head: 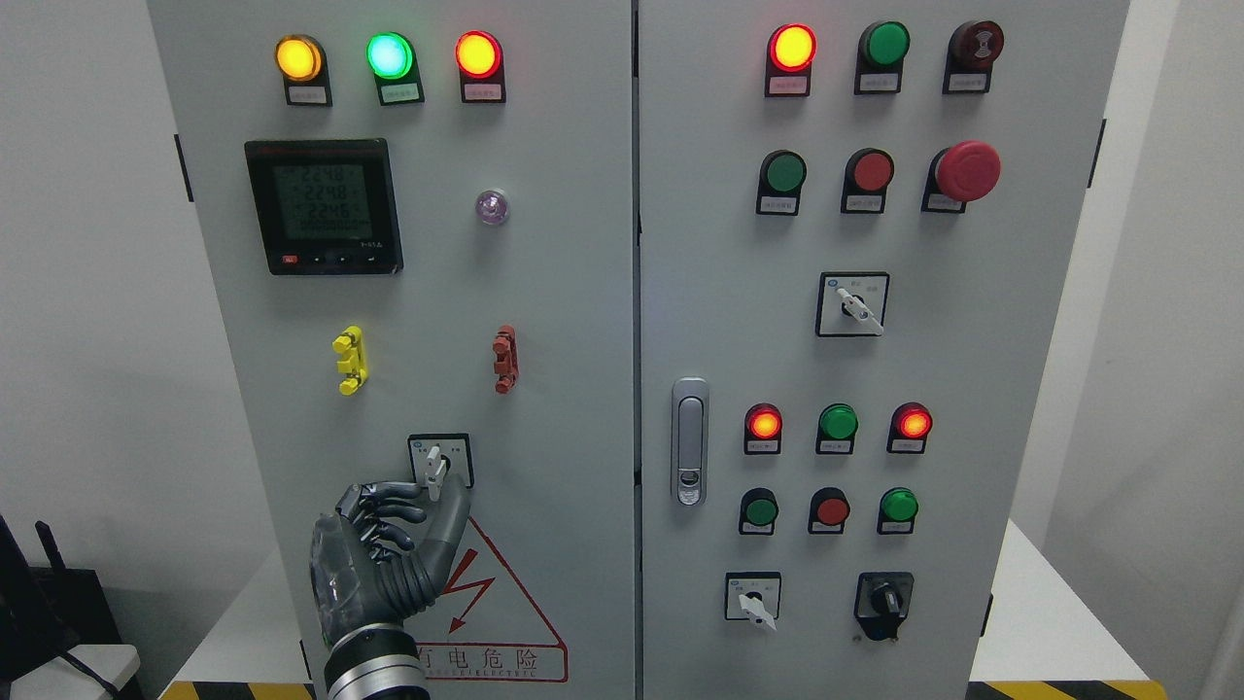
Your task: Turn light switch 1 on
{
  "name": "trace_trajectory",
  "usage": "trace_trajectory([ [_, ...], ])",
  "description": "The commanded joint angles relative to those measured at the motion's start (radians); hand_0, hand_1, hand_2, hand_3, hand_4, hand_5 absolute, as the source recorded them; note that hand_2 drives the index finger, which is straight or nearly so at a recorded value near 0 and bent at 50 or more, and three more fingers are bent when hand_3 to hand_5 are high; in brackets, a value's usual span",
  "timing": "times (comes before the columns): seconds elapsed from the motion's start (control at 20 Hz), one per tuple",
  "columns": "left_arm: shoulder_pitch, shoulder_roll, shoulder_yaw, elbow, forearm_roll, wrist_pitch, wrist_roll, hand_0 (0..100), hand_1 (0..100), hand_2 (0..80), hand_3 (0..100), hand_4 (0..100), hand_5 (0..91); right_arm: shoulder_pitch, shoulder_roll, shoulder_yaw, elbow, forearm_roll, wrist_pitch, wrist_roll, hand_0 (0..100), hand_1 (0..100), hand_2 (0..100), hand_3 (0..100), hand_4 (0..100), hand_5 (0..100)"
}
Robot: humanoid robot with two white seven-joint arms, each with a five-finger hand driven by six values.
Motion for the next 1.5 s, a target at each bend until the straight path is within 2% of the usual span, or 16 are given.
trace_trajectory([
  [0.0,-0.008,-0.001,-0.006,0.011,0.001,0.009,-0.002,13,68,53.9,73,85,83.8,0.000,0.000,0.000,0.000,-0.018,0.000,0.000,12,39,0,0,0,0],
  [0.65,-0.030,-0.001,-0.009,0.020,0.007,0.038,-0.002,17,62,55.1,74,85,83.6,0.000,0.000,0.000,0.000,-0.018,0.000,0.000,12,39,0,0,0,0],
  [1.45,-0.037,-0.001,-0.009,0.018,0.007,0.047,-0.002,20,59,56.4,74,86,84.4,0.000,0.000,0.000,0.000,-0.018,0.000,0.000,12,39,0,0,0,0],
])
